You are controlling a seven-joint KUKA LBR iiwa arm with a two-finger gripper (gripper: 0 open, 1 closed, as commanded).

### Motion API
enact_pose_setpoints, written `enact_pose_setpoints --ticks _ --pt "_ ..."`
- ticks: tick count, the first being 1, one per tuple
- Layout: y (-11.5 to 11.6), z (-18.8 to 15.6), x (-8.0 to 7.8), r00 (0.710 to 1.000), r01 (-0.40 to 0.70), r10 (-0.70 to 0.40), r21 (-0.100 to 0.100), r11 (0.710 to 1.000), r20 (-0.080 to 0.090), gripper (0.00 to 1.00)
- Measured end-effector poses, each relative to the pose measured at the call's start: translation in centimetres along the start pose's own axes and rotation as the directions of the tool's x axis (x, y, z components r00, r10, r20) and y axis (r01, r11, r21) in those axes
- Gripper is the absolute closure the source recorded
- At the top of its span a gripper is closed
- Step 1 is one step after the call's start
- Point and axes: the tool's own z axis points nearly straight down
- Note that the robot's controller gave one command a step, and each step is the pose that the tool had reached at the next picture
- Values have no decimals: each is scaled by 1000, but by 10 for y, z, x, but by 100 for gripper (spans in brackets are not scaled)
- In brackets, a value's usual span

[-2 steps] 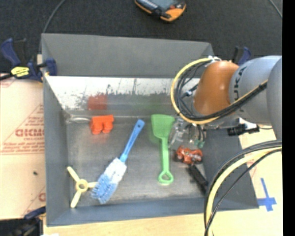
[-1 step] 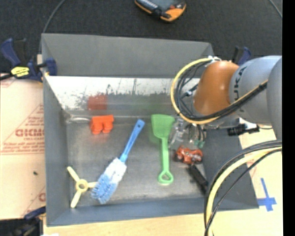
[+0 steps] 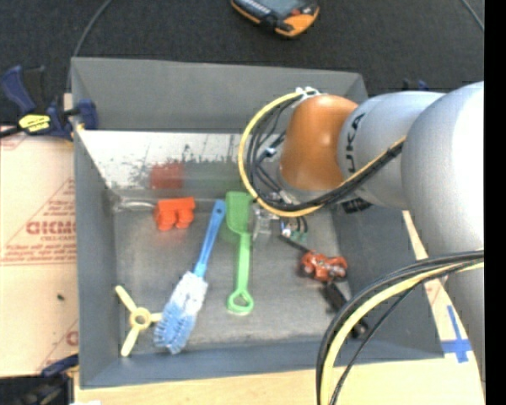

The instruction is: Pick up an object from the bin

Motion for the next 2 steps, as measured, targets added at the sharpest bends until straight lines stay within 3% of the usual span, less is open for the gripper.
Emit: enact_pose_setpoints --ticks 1,2 --pt "-33 -1 25 957 -288 288 0 957 2 100" --pt "77 -1 14 995 -101 101 -1 995 9 100"
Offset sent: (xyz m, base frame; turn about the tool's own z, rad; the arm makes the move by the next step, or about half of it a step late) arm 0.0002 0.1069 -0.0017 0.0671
